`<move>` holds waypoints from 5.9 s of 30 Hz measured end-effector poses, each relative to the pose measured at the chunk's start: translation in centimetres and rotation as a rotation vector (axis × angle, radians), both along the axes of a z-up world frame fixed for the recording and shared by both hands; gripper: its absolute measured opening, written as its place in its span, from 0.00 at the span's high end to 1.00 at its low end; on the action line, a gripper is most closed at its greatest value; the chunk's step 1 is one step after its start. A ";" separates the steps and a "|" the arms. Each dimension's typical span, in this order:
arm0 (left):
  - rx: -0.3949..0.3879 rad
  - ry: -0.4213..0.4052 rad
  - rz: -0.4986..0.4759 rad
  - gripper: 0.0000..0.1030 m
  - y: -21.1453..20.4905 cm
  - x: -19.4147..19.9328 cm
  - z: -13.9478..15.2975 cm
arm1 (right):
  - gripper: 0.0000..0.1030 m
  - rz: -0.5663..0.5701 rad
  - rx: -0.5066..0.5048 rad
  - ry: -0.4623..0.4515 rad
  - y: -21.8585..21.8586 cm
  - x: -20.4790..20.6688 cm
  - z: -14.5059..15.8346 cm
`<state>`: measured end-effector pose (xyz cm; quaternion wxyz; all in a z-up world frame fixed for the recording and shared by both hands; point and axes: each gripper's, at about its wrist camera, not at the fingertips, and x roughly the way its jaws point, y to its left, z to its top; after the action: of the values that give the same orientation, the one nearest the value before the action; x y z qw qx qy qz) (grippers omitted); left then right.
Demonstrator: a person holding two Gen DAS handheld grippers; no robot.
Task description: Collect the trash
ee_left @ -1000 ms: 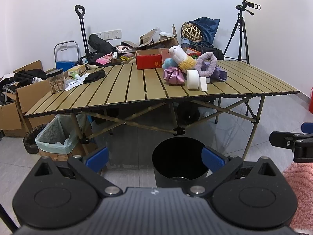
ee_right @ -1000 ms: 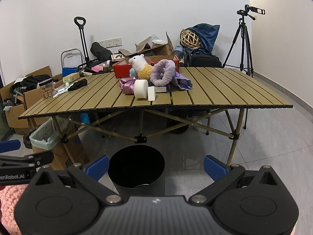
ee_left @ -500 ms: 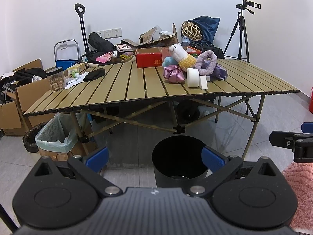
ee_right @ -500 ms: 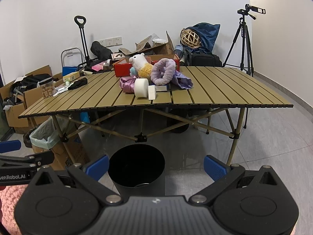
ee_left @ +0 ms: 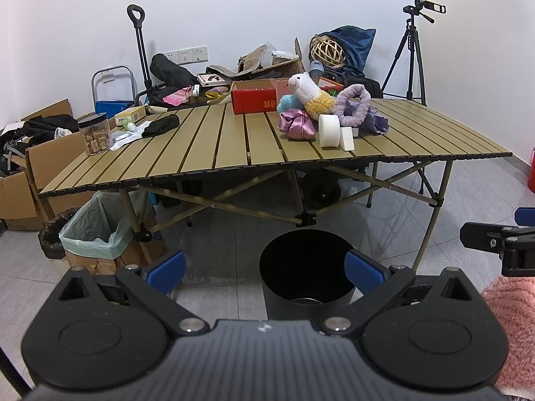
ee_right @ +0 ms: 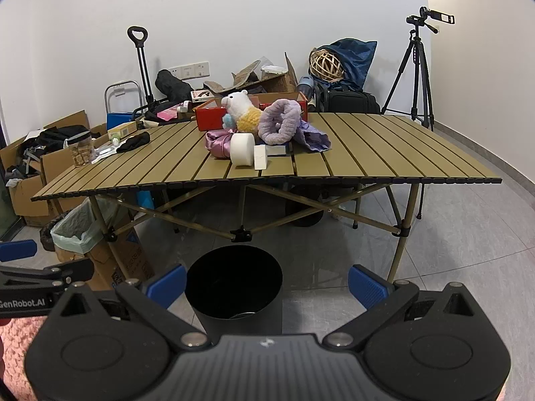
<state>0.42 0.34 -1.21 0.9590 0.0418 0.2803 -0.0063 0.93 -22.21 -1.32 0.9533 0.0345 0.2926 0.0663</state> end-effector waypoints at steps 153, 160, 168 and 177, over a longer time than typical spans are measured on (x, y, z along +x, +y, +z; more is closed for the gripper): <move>-0.111 -0.066 0.209 0.00 5.9 27.6 0.6 | 0.73 0.084 -0.049 -0.182 8.5 30.7 -2.8; -0.106 -0.059 0.187 0.00 4.7 27.9 0.3 | 0.73 0.072 0.016 -0.255 6.8 29.9 -1.8; -0.113 -0.049 0.148 0.00 2.7 28.6 0.1 | 0.73 0.022 0.045 -0.292 4.2 29.4 -1.1; -0.106 -0.023 0.108 0.00 -0.3 30.1 0.0 | 0.73 -0.022 0.053 -0.327 1.4 28.2 -0.5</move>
<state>30.49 0.00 -1.24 0.9620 -0.0243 0.2701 0.0310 29.14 -20.82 -1.78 0.9876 0.0516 0.1313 0.0684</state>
